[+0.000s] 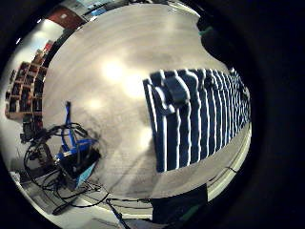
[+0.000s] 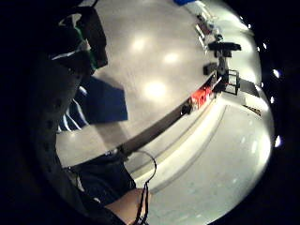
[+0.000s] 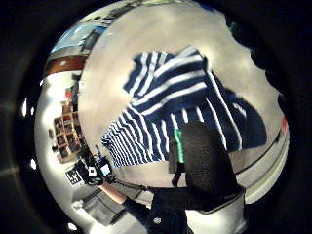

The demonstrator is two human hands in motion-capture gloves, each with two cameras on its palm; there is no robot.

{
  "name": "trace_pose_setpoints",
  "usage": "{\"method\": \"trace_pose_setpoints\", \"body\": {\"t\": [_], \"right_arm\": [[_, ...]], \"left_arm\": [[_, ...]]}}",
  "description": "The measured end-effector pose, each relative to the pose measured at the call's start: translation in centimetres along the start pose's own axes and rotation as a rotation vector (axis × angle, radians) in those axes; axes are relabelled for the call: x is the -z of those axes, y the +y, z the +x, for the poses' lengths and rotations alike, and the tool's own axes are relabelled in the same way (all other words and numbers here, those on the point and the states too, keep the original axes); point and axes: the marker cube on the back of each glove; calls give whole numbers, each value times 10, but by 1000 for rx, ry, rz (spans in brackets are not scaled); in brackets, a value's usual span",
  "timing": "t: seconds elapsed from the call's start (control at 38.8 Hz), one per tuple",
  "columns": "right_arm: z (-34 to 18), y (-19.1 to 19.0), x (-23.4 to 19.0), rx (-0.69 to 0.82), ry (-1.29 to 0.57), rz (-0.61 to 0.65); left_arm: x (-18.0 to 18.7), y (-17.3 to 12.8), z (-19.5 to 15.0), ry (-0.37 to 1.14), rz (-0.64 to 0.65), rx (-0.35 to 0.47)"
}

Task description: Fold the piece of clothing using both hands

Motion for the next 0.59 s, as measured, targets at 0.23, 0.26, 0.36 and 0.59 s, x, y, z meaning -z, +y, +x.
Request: {"method": "trace_pose_setpoints", "body": {"t": [0.23, 0.26, 0.36, 0.59], "right_arm": [[12, -16, -58, -106, -12, -173], [12, -16, -60, -118, -15, -186], [7, -18, -67, -168, -8, -182], [-15, -26, -79, -134, 16, -148]], "left_arm": [[-66, 7, -10, -127, -157, 138], [-69, 6, -10, -130, -155, 140], [-90, 6, -17, -154, -192, 194], [-107, 4, -30, -199, -171, 228]]}}
